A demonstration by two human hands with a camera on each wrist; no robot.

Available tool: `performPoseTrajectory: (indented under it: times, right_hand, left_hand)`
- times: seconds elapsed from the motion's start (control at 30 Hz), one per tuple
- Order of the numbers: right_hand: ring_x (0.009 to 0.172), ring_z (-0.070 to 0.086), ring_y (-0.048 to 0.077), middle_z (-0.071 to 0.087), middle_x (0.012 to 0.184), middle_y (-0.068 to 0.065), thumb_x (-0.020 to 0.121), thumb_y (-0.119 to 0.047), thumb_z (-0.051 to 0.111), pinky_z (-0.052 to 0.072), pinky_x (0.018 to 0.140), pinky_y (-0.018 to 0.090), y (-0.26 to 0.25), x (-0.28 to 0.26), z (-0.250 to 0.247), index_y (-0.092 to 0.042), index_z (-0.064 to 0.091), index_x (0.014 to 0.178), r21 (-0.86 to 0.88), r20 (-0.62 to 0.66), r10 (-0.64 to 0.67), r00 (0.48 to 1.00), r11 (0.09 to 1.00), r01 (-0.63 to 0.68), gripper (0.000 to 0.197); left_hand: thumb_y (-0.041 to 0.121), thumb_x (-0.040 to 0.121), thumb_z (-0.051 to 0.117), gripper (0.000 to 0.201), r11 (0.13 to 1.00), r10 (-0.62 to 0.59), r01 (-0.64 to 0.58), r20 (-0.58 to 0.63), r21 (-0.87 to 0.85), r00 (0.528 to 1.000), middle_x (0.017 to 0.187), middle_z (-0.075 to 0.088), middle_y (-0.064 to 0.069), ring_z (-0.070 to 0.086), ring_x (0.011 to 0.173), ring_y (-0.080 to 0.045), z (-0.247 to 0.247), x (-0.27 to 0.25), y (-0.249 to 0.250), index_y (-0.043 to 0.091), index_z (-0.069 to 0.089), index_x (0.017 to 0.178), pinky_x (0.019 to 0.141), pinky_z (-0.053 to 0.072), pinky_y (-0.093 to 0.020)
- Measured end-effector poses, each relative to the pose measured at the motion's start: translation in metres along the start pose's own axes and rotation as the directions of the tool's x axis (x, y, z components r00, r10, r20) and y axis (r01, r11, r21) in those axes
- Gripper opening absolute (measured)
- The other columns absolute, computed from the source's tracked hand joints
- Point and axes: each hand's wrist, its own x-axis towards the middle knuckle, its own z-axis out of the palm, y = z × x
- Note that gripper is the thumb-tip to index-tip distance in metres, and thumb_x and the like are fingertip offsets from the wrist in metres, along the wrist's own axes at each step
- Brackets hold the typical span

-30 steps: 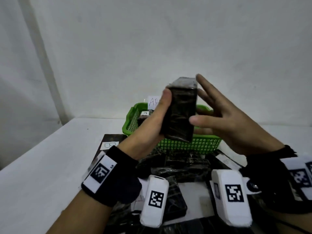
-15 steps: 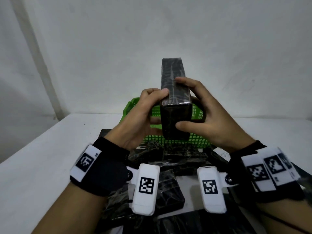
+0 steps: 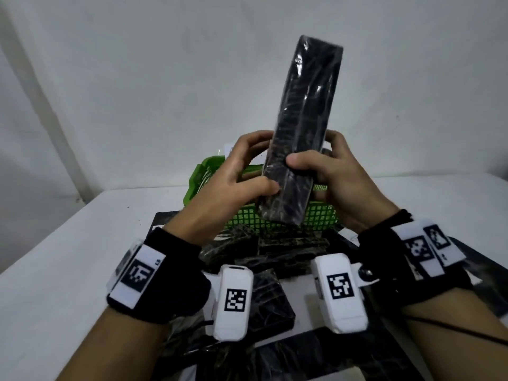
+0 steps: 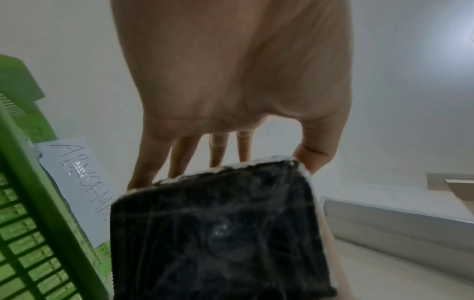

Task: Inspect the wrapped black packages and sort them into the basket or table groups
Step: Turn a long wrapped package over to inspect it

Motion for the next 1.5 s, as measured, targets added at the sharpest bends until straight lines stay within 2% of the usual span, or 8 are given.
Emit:
performPoseTrajectory:
  times: [0.17, 0.33, 0.57, 0.8, 1.0, 1.23, 1.37, 1.5]
  right_hand:
    - [0.111, 0.07, 0.016, 0.063, 0.131, -0.011, 0.047, -0.042, 0.091, 0.055, 0.097, 0.051, 0.002, -0.003, -0.001, -0.037, 0.035, 0.139, -0.134, 0.031, -0.129, 0.991, 0.982, 0.133, 0.107]
    - [0.121, 0.064, 0.029, 0.051, 0.146, 0.003, 0.052, -0.027, 0.091, 0.052, 0.101, 0.058, 0.0, -0.003, 0.0, -0.036, 0.025, 0.148, -0.054, 0.081, -0.209, 0.975, 0.975, 0.214, 0.117]
    - [0.13, 0.058, 0.03, 0.06, 0.143, 0.004, 0.051, -0.07, 0.085, 0.055, 0.086, 0.064, -0.035, -0.016, -0.011, -0.025, 0.053, 0.142, 0.276, 0.293, -0.016, 0.956, 0.959, -0.068, 0.107]
    - [0.139, 0.047, 0.042, 0.044, 0.157, 0.014, 0.064, -0.063, 0.08, 0.039, 0.094, 0.08, -0.055, -0.023, -0.025, -0.02, 0.034, 0.156, 0.441, 0.523, -0.093, 0.847, 0.88, -0.176, 0.112]
    - [0.122, 0.063, 0.042, 0.055, 0.144, 0.02, 0.05, -0.032, 0.089, 0.057, 0.08, 0.064, -0.037, -0.014, -0.01, -0.011, 0.04, 0.149, 0.238, 0.347, -0.004, 0.938, 0.968, -0.084, 0.112]
    - [0.099, 0.07, 0.016, 0.068, 0.116, 0.002, 0.061, -0.017, 0.071, 0.06, 0.07, 0.037, -0.01, -0.008, 0.007, -0.027, 0.05, 0.13, 0.145, 0.195, -0.212, 0.958, 0.972, 0.186, 0.073]
    - [0.127, 0.057, 0.024, 0.055, 0.139, 0.0, 0.066, -0.021, 0.071, 0.052, 0.102, 0.049, 0.001, -0.008, 0.011, -0.029, 0.048, 0.13, -0.073, 0.201, -0.384, 0.901, 0.912, 0.404, 0.069]
    - [0.144, 0.041, 0.019, 0.035, 0.158, -0.007, 0.067, -0.019, 0.077, 0.046, 0.109, 0.055, 0.007, -0.006, 0.011, -0.026, 0.044, 0.141, -0.181, 0.28, -0.375, 0.883, 0.883, 0.433, 0.081]
  left_hand:
    - [0.042, 0.086, 0.059, 0.04, 0.999, -0.05, 0.052, -0.077, 0.016, 0.996, 0.13, 0.063, 0.014, 0.065, 0.114, -0.009, -0.008, 0.0, 0.008, 0.04, 0.053, 0.125, 0.082, 0.051, -0.034]
    - [0.067, 0.067, 0.075, 0.082, 0.985, -0.152, 0.156, -0.06, 0.07, 0.986, 0.134, 0.062, 0.008, 0.066, 0.113, -0.005, -0.014, -0.003, 0.001, 0.041, 0.046, 0.139, 0.077, 0.059, -0.032]
    - [0.035, 0.067, 0.083, 0.073, 0.997, -0.02, 0.029, -0.121, 0.073, 0.992, 0.136, 0.059, 0.012, 0.069, 0.11, -0.01, -0.015, -0.005, -0.002, 0.042, 0.054, 0.134, 0.083, 0.058, -0.025]
    - [0.012, 0.083, 0.077, 0.068, 0.964, 0.178, -0.159, -0.07, 0.214, 0.982, 0.144, 0.052, 0.021, 0.046, 0.135, 0.0, -0.024, -0.004, -0.003, 0.045, 0.052, 0.137, 0.101, 0.051, -0.031]
    - [-0.005, 0.091, 0.062, 0.07, 0.937, 0.173, -0.127, -0.117, 0.325, 0.978, 0.136, 0.053, 0.013, 0.052, 0.125, -0.003, -0.016, 0.002, -0.015, 0.038, 0.049, 0.144, 0.097, 0.055, -0.043]
    - [0.04, 0.098, 0.054, 0.031, 0.999, 0.011, -0.017, -0.173, -0.034, 0.985, 0.131, 0.064, 0.007, 0.063, 0.12, -0.016, -0.012, 0.0, 0.007, 0.03, 0.064, 0.126, 0.074, 0.056, -0.026]
    - [0.053, 0.092, 0.053, 0.044, 0.997, -0.021, 0.006, -0.188, -0.079, 0.982, 0.123, 0.067, -0.001, 0.066, 0.111, -0.017, -0.008, -0.001, 0.004, 0.02, 0.063, 0.12, 0.073, 0.056, -0.029]
    - [0.072, 0.08, 0.048, 0.06, 0.972, -0.182, 0.159, -0.124, -0.173, 0.975, 0.115, 0.072, 0.0, 0.073, 0.092, -0.017, -0.01, -0.002, 0.008, 0.032, 0.064, 0.123, 0.072, 0.06, -0.04]
